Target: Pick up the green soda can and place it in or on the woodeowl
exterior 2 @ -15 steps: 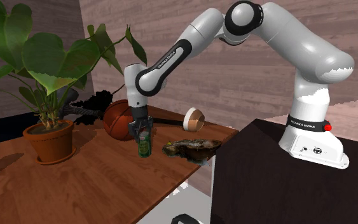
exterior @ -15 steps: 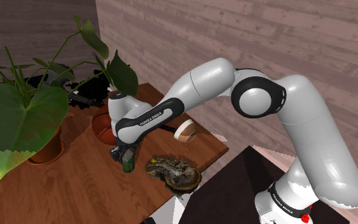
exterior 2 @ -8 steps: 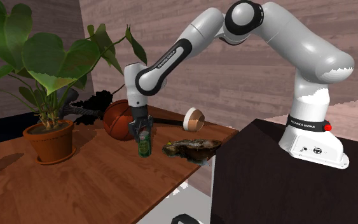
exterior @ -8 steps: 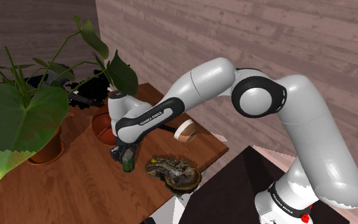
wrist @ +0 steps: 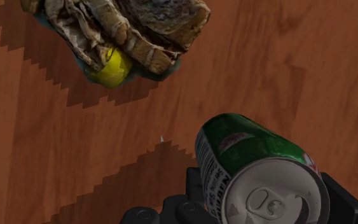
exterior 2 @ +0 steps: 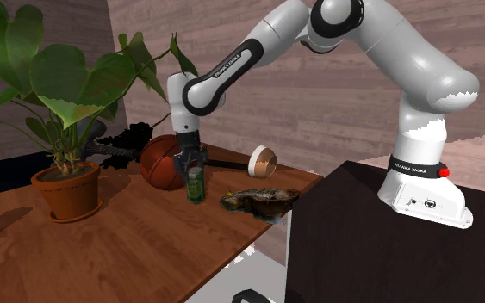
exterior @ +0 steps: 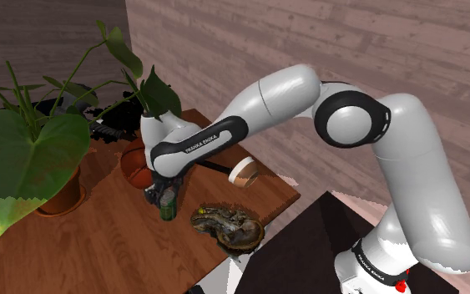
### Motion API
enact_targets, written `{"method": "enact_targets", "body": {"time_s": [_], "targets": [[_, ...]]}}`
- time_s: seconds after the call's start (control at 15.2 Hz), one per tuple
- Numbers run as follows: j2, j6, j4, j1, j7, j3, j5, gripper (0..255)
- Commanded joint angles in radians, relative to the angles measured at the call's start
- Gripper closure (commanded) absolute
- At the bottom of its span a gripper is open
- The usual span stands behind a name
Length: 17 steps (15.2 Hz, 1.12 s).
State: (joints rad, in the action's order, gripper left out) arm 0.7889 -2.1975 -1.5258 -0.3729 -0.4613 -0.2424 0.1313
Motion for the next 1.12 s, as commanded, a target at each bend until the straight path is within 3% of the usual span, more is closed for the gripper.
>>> {"method": "enact_targets", "body": {"time_s": [0.0,1.06], "targets": [[-0.015,0.020,0.005,0.001,0.001,-0.003,-0.003,255],[-0.139,0.163,0.026,0.014,0.006,-0.023,-0.028,255]]}}
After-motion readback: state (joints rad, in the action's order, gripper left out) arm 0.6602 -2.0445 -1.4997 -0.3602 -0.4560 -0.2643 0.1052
